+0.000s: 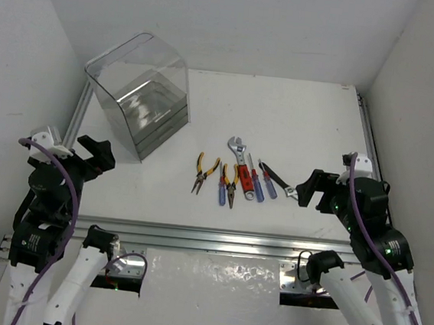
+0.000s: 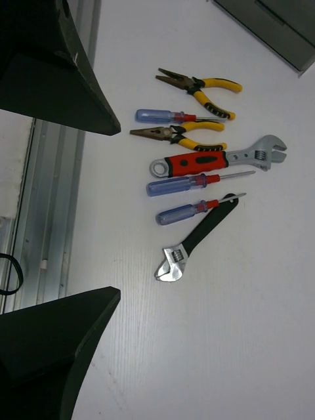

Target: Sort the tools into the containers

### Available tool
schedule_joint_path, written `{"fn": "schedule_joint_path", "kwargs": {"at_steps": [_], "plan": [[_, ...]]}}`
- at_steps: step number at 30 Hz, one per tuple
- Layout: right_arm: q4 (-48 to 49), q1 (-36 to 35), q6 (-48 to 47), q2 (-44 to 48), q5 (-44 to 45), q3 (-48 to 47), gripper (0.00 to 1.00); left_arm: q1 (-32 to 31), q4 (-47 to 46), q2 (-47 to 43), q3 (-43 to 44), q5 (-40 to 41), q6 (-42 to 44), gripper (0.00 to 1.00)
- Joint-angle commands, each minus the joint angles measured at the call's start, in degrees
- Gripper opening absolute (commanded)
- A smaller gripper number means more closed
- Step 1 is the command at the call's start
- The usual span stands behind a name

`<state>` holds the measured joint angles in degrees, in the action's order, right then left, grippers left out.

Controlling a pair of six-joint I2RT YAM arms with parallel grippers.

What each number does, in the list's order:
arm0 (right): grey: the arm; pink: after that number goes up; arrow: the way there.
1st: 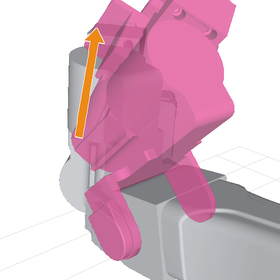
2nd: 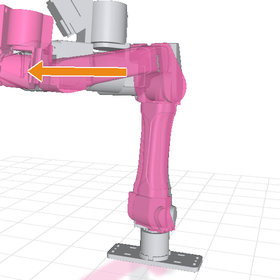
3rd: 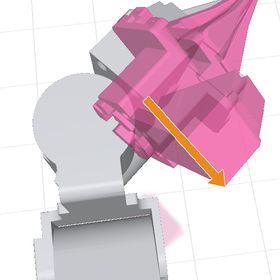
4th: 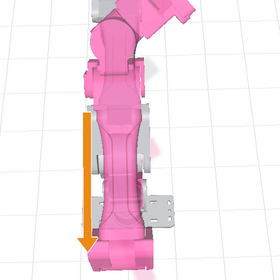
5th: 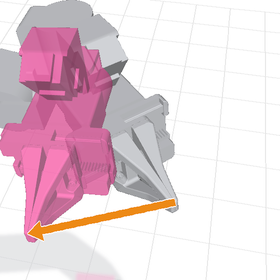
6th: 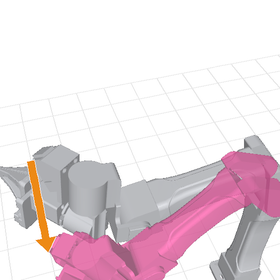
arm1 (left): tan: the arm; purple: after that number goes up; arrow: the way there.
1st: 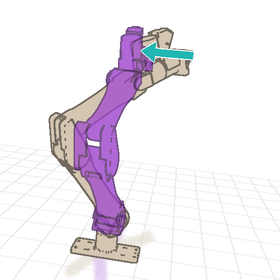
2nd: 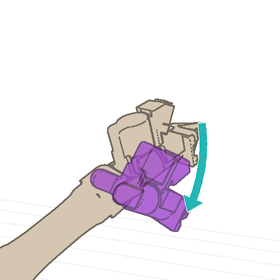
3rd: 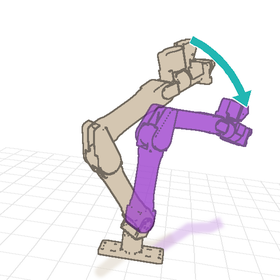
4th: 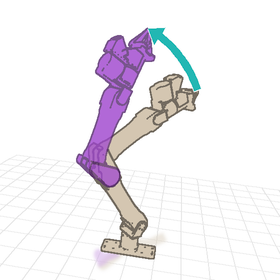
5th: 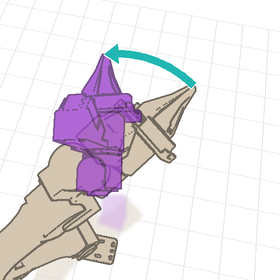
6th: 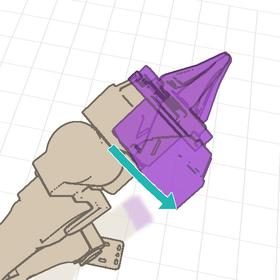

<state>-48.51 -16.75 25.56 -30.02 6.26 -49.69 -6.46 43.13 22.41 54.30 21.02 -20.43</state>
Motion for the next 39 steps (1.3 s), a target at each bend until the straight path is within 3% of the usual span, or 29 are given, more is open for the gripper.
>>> {"fn": "schedule_joint_path", "kwargs": {"at_steps": [1, 8, 12, 15, 17, 18, 19, 20, 21, 24, 27, 30, 31, 35, 37, 39], "plan": [[2.98, -0.39, 0.54, 1.54, 1.82, -0.41, 0.99, -0.13, -2.0, 1.05, -0.25, -1.42, 0.91, 1.0], [4.91, -0.39, 0.54, 1.46, -1.85, 1.17, 0.99, -0.13, -3.84, 8.51, 0.36, -7.21, 3.37, 0.96], [6.41, -0.3, 0.98, 0.14, -4.41, 2.05, 0.99, -0.22, -3.15, 16.42, 6.49, -10.28, 3.11, 0.95], [8.16, -0.39, 0.81, -0.91, -5.12, 2.67, 0.99, -2.32, -1.92, 23.08, 12.11, -8.11, 3.02, 0.95], [8.78, -0.39, 0.89, -2.23, -5.38, 2.5, 0.99, -7.93, 0.27, 26.26, 14.77, -4.25, 2.15, 0.95], [9.13, -0.39, 0.89, -2.67, -5.64, 2.41, 0.99, -10.91, 1.15, 29.5, 17.21, 2.56, 1.45, 0.95], [9.4, -0.39, 0.89, -3.2, -5.65, 2.15, 0.99, -18.6, 2.38, 31.36, 18.54, 6.89, 0.66, 0.95], [9.92, -0.39, 0.81, -4.07, -5.47, 2.23, 0.99, -27.2, 5.52, 35.73, 21.43, 16.42, -1.7, 0.95], [10.19, -0.39, 0.89, -4.52, -5.3, 2.23, 0.99, -31.55, 7.21, 38.55, 22.85, 21.04, -3.03, 0.95], [11.51, -0.39, 1.24, -6.1, -5.12, 3.02, 0.99, -39.4, 15.46, 49.72, 28.91, 31.18, -7.6, 0.95], [12.91, -0.39, 1.68, -7.42, -5.91, 3.64, 0.99, -40.21, 14.0, 54.49, 31.48, 31.81, -5.86, 0.95], [19.22, -0.39, 2.21, -7.95, -11.95, 7.39, 0.99, -40.21, 11.55, 53.44, 32.88, 30.84, -6.21, 0.95], [22.2, -0.39, 3.17, -8.56, -18.24, 8.46, 0.99, -40.21, 10.92, 52.48, 32.97, 31.28, -6.21, 0.95], [45.3, -1.35, 16.14, -18.64, -32.78, 12.76, 0.99, -35.4, 9.16, 45.1, 33.59, 29.36, -6.91, 0.98], [59.75, -4.93, 20.3, -27.17, -32.46, 13.65, 0.99, -29.09, 7.85, 41.32, 33.06, 26.1, -6.21, 0.98], [66.5, -7.93, 24.35, -38.23, -30.97, 10.51, 0.99, -26.6, 7.05, 38.77, 32.27, 25.65, -5.85, 0.99]]}}
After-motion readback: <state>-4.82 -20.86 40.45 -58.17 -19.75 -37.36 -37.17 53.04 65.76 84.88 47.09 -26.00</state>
